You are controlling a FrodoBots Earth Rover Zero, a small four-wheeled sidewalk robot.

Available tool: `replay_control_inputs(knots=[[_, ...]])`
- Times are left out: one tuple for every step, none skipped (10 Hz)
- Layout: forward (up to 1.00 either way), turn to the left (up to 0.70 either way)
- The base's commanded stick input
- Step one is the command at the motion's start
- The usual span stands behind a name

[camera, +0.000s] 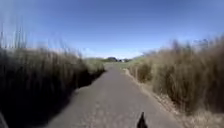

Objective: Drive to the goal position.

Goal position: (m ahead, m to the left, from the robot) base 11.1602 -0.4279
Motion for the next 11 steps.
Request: replay_control_inputs(knots=[[0.7,0.0],[0.7,-0.12],[0.7,-0.24],[0.7,-0.03],[0.7,0.0],[0.7,0.0],[0.7,0.0],[0.7,0.0],[0.7,0.0],[0.7,0.0],[0.7,0.0]])
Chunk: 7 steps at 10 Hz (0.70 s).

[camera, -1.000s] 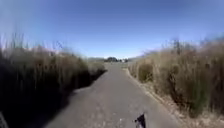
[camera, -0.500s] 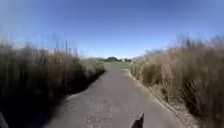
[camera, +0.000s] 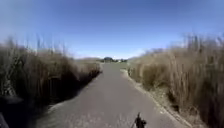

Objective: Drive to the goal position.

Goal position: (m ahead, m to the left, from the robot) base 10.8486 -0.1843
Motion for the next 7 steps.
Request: replay_control_inputs(knots=[[0.7,0.0],[0.7,0.0],[0.7,0.0],[0.7,0.0],[0.7,0.0],[0.7,0.0],[0.7,0.0]])
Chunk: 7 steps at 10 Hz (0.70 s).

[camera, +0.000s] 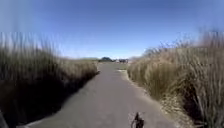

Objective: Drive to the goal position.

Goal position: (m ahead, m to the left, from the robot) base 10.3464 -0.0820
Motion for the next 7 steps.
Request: replay_control_inputs(knots=[[0.7,0.0],[0.7,0.0],[0.7,0.0],[0.7,0.0],[0.7,0.0],[0.7,0.0],[0.7,0.0]])
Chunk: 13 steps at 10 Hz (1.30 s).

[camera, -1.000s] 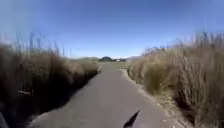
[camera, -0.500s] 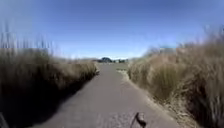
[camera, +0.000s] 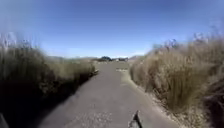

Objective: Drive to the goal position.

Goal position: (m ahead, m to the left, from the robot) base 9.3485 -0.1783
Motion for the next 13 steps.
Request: replay_control_inputs(knots=[[0.7,0.0],[0.7,0.0],[0.7,0.0],[0.7,0.0],[0.7,0.0],[0.7,0.0],[0.7,0.0],[0.7,0.0],[0.7,0.0],[0.7,0.0],[0.7,0.0],[0.7,0.0],[0.7,0.0]])
